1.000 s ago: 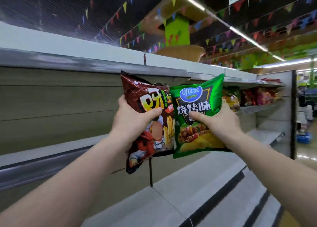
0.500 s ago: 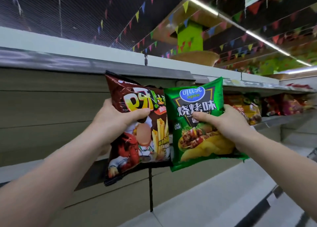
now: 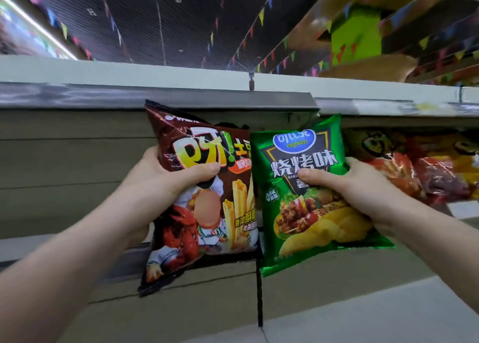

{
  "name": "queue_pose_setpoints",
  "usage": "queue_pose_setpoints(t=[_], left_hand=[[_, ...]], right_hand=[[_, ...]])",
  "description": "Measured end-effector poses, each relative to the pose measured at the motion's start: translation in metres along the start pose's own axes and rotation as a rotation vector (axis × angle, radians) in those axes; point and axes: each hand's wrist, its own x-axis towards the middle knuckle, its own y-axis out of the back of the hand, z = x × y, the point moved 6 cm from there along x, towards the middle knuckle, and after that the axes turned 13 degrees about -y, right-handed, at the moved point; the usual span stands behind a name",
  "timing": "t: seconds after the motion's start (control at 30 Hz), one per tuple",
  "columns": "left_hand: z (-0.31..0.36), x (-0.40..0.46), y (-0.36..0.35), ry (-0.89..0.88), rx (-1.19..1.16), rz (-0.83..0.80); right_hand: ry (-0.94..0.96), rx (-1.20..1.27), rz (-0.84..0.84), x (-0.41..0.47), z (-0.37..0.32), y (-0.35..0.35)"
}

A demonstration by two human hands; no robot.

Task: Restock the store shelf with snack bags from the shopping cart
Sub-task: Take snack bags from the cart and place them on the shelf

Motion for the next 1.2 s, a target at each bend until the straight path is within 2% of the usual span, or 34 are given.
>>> queue_pose_setpoints(t=[0.27,0.4,0.63,0.8,0.9,1.07,1.2], left_hand=[[0.033,-0.033,-0.021,0.117,0.022,0.116],[0.047,-0.046,-0.023,0.184,0.059,0.141],[0.037,-0.039,-0.027,0.369,-0.121,0.142],[0.023,-0.016,-0.034,0.384,-0.209,0.107],[0.008,0.0,-0.03,0.398,-0.243,0.084],[-0.018,0.025,-0.027,0.433,-0.304,0.038],[-0.033,0.045,-0.024,0.459,-0.301,0.011]], right_hand=[[-0.003,0.074,-0.267,0.009,0.019,-0.008],[-0.073,0.057,-0.361,0.021,0.022,-0.017],[-0.209,0.005,-0.525,0.048,0.002,-0.04],[-0.284,-0.039,-0.619,0.074,-0.006,-0.061],[-0.339,-0.037,-0.613,0.096,-0.004,-0.075],[-0.367,0.022,-0.501,0.135,0.007,-0.098],[-0.333,0.123,-0.59,0.155,0.006,-0.124]])
